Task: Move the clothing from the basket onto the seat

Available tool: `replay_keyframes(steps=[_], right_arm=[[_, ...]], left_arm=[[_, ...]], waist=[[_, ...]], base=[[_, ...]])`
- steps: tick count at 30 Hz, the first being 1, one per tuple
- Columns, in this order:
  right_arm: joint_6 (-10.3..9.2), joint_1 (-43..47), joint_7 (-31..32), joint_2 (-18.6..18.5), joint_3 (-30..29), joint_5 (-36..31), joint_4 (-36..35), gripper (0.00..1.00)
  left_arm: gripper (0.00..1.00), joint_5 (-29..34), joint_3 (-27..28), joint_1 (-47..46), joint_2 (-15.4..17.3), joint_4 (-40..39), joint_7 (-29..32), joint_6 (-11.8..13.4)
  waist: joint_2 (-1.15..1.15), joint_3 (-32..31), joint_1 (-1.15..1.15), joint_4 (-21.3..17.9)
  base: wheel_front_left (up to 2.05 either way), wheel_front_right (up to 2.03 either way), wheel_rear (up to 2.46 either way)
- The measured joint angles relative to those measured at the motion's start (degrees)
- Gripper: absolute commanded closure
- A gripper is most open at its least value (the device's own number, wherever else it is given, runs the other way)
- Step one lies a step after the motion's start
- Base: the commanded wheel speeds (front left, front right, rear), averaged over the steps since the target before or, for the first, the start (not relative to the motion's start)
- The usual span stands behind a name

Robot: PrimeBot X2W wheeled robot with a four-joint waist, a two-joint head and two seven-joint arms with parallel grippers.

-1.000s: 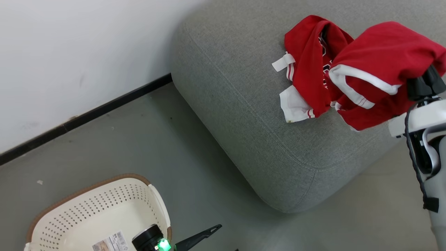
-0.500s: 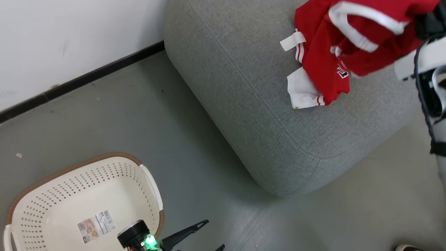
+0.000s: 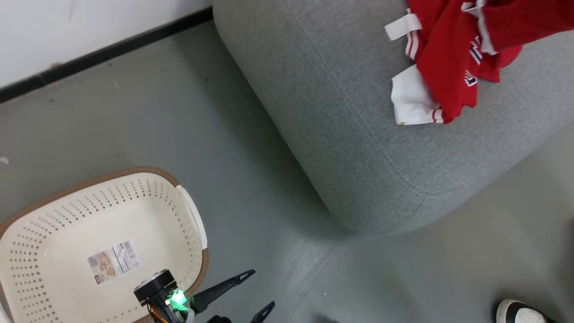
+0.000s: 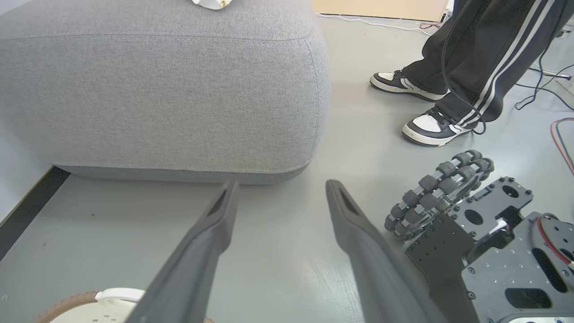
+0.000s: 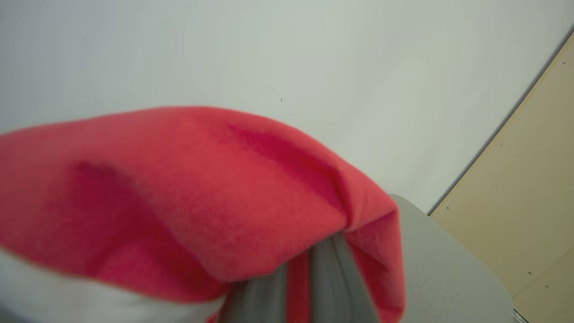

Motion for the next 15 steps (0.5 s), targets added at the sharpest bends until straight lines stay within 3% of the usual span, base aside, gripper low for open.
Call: replay_keyframes(steps=[15], right_arm=[[0.00,-6.61,-0.20,-3.43,-10.96,-3.04,7.78,1.00]], left_arm=[[0.00,-0.16,1.35,0.00,1.02,-3.31,0.00,0.59]], waist=[[0.00,6.73,0.00,2.22]], base=[[0.00,0.00,0.00]])
